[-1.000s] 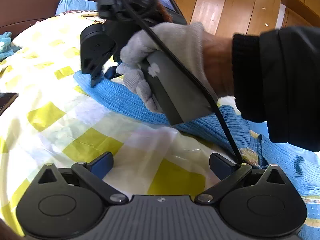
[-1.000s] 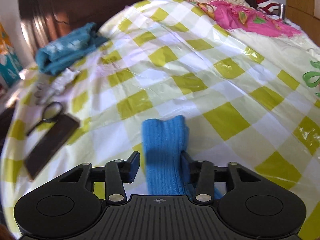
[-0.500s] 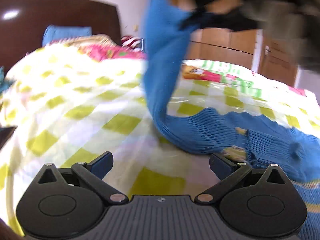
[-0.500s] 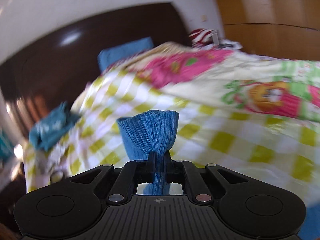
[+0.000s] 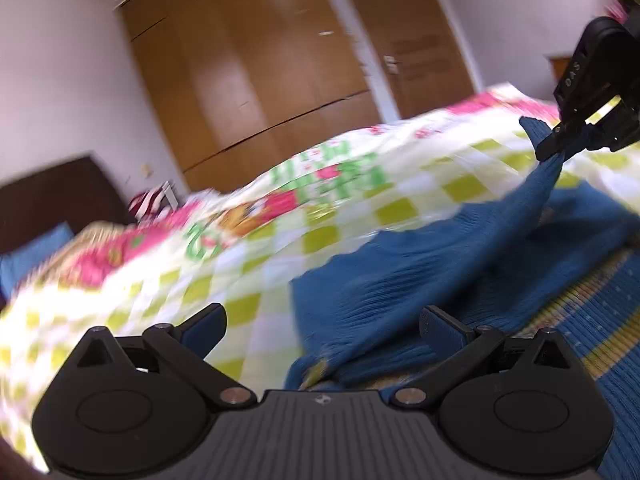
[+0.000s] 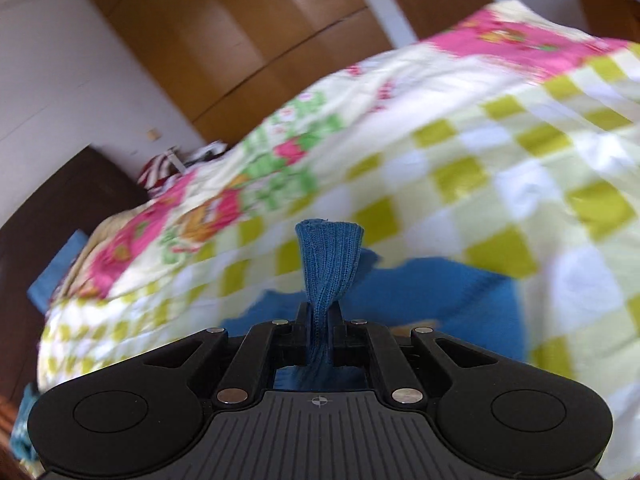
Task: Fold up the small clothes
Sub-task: 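Lift the second sleeve with the right tool and fold it over the body, then open the right tool and withdraw it from the folded sleeve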
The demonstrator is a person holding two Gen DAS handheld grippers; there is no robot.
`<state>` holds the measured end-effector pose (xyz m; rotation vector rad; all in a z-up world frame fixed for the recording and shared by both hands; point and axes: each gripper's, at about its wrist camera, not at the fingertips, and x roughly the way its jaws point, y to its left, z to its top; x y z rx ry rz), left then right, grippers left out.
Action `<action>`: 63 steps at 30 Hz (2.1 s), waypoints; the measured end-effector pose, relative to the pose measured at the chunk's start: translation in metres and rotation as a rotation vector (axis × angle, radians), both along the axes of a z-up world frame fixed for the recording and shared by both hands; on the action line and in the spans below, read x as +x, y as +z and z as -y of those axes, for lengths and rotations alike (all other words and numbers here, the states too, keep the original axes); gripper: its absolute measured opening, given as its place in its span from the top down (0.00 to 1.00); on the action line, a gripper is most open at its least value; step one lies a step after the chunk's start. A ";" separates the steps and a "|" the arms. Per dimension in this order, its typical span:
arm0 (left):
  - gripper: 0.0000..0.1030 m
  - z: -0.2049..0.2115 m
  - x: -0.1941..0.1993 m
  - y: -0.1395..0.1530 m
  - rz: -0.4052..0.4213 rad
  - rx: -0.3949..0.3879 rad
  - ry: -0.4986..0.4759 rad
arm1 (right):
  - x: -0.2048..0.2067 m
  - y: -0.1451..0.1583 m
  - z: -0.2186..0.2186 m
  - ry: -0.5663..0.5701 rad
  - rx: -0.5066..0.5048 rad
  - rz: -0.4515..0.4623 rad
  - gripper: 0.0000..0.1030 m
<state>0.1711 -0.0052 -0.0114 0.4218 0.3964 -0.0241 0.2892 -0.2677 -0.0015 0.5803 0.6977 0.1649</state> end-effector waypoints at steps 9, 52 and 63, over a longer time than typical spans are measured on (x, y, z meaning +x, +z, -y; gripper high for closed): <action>0.00 0.023 0.029 -0.023 -0.127 0.055 -0.052 | -0.016 -0.045 0.027 0.050 0.071 -0.109 0.87; 0.00 -0.029 0.035 -0.036 -0.103 -0.004 0.244 | -0.007 0.020 -0.050 0.314 -0.262 0.096 0.75; 0.00 -0.060 0.030 -0.044 -0.074 -0.158 0.300 | 0.092 -0.028 -0.204 0.793 -0.344 -0.032 0.67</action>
